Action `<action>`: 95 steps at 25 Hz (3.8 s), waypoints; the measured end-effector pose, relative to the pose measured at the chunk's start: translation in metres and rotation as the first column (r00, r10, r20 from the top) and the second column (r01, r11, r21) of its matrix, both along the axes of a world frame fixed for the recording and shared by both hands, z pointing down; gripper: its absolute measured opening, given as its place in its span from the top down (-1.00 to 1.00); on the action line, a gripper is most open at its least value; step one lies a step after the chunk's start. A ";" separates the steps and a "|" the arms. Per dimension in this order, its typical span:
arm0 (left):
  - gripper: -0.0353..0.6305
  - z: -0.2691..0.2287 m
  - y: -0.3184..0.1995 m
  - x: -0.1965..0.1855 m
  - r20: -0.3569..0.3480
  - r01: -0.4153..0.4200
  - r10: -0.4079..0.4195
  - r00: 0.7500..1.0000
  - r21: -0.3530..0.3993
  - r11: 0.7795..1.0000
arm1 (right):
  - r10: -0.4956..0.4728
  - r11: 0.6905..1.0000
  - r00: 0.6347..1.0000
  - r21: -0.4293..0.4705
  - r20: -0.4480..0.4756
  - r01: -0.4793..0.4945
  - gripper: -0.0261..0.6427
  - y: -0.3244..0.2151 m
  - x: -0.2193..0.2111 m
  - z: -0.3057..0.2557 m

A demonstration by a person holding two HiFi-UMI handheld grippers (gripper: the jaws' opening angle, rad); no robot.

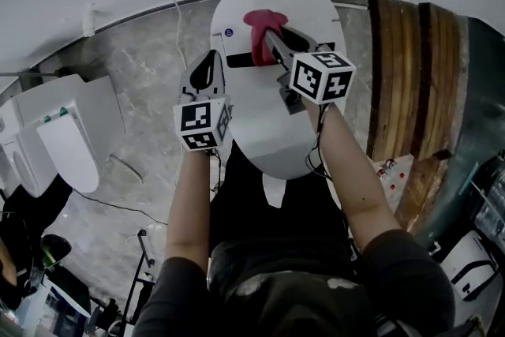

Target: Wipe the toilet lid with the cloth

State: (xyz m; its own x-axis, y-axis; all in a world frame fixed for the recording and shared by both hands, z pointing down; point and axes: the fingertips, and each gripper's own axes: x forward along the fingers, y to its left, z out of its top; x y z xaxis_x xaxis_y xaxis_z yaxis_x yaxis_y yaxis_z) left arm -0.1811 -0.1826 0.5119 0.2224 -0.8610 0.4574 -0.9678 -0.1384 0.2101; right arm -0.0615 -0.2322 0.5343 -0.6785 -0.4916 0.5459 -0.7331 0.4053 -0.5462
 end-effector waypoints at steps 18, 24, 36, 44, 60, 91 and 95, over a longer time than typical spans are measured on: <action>0.87 0.035 0.025 -0.003 0.003 -0.017 0.017 1.000 -0.078 0.997 | -0.024 0.998 0.995 -0.061 -0.093 0.018 0.72 0.006 0.007 0.065; 0.87 0.035 0.022 0.080 -0.011 -0.035 0.034 0.999 -0.088 0.996 | 0.059 0.996 0.990 -0.055 -0.125 -0.066 0.72 -0.017 0.117 0.068; 0.87 0.038 0.050 0.175 -0.023 0.014 -0.017 1.000 -0.094 0.995 | 0.068 0.993 0.983 -0.083 -0.170 -0.083 0.72 -0.003 0.244 0.085; 0.87 0.023 0.068 0.138 -0.042 0.032 -0.035 0.998 -0.072 0.997 | -0.026 0.999 0.997 -0.032 -0.077 0.024 0.72 0.043 0.160 0.027; 0.87 0.049 0.134 -0.022 -0.049 0.037 -0.042 0.998 -0.098 0.995 | -0.205 0.975 0.978 -0.096 -0.043 0.201 0.72 0.133 -0.086 0.067; 0.87 0.053 0.118 0.235 -0.109 -0.085 0.073 0.991 -0.103 0.991 | 0.164 0.979 0.977 -0.099 -0.136 -0.178 0.72 0.057 0.279 0.092; 0.87 0.055 0.130 0.227 -0.110 -0.088 0.077 0.991 -0.104 0.991 | 0.173 0.979 0.982 -0.098 -0.073 -0.180 0.72 0.071 0.262 0.075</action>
State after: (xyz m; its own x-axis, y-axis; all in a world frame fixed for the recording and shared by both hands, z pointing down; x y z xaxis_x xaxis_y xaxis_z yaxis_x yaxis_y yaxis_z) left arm 0.0457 -0.0521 0.5671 0.3426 -0.7844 0.5171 -0.9256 -0.1877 0.3286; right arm 0.2007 -0.1609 0.6097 -0.5481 -0.5389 0.6396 -0.8228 0.2102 -0.5280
